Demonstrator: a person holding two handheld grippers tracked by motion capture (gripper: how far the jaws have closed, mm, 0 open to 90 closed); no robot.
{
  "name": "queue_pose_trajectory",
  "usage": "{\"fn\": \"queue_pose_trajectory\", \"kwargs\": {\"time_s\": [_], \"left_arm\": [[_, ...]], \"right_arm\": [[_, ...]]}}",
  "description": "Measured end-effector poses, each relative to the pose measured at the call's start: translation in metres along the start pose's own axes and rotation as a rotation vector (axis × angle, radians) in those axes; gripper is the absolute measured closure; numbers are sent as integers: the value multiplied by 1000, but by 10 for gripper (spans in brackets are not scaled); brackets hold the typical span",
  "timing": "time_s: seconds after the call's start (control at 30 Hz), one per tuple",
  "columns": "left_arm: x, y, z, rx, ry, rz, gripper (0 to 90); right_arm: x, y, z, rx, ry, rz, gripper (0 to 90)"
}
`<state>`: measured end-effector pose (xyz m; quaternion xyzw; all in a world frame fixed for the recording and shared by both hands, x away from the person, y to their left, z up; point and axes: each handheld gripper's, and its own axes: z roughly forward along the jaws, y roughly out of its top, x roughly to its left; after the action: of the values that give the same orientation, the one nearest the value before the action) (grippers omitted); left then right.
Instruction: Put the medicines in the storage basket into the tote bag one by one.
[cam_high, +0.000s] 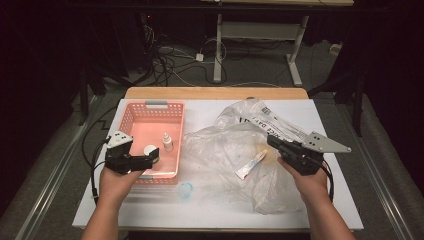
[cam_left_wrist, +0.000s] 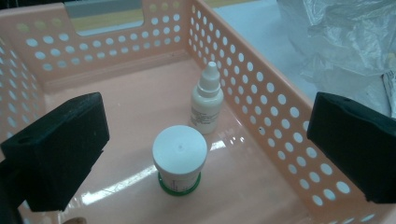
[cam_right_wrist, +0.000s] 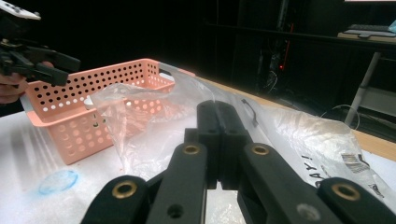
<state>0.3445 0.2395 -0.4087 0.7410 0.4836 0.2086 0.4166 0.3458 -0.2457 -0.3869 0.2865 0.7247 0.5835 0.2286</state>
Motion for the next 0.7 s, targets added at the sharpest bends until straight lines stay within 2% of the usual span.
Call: {"fn": "queue_pose_trajectory", "kwargs": {"time_s": [0.03, 0.1, 0.23, 0.33, 0.57, 0.7], "left_arm": [[-1, 3, 1, 17, 1, -5, 0], [-2, 9, 1, 29, -26, -4, 0], [-2, 18, 7, 59, -19, 18, 0], [2, 23, 14, 98, -28, 11, 0], [11, 31, 39, 275, -38, -6, 0], [10, 34, 48, 344, -41, -2, 34]], "right_arm": [[0, 0, 0, 2, 1, 0, 900], [1, 0, 0, 5, -3, 0, 900], [0, 0, 0, 1, -5, -2, 900], [1, 0, 0, 1, -3, -7, 900], [0, 0, 0, 2, -3, -4, 900], [-1, 0, -1, 1, -5, 1, 900]]}}
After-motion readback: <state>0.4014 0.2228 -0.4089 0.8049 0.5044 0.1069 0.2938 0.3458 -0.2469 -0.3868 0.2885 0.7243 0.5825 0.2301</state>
